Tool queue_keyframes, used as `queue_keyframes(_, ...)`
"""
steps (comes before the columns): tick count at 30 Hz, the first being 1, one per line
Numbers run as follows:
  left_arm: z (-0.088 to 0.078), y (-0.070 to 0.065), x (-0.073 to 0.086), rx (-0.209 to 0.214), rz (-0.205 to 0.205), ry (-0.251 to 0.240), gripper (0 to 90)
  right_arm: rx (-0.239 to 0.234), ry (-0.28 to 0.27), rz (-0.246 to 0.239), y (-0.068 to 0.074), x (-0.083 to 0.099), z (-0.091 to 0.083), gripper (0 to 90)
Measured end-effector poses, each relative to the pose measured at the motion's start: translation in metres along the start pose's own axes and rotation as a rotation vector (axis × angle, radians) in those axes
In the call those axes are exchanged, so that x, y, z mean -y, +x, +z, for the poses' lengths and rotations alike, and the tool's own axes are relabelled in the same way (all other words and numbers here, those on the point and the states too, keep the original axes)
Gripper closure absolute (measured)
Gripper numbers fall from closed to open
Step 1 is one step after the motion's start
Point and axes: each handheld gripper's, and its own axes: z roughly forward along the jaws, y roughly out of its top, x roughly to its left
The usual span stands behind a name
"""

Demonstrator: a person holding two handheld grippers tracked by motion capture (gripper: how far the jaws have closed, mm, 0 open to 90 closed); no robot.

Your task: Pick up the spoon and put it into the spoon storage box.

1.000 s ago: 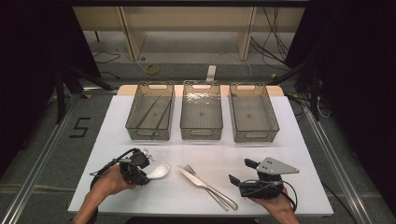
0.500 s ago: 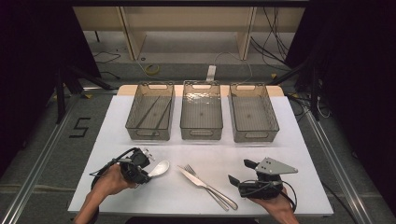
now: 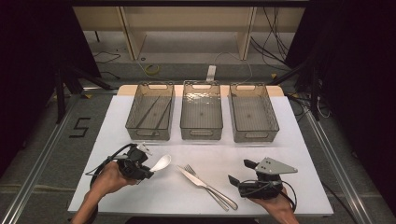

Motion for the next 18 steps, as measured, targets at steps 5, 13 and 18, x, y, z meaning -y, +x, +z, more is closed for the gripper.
queue_keyframes(5,-0.007,0.002,-0.005,0.034,-0.021,-0.052,75.1,-0.003,0.009,0.006,0.000,0.001,0.000,21.5)
queue_keyframes(13,-0.015,0.001,-0.024,0.047,-0.039,-0.134,75.1,-0.011,0.021,0.011,0.000,0.002,0.003,21.4)
queue_keyframes(18,-0.015,0.006,-0.039,0.044,-0.049,-0.177,75.1,0.002,0.022,-0.002,0.000,0.002,0.003,21.5)
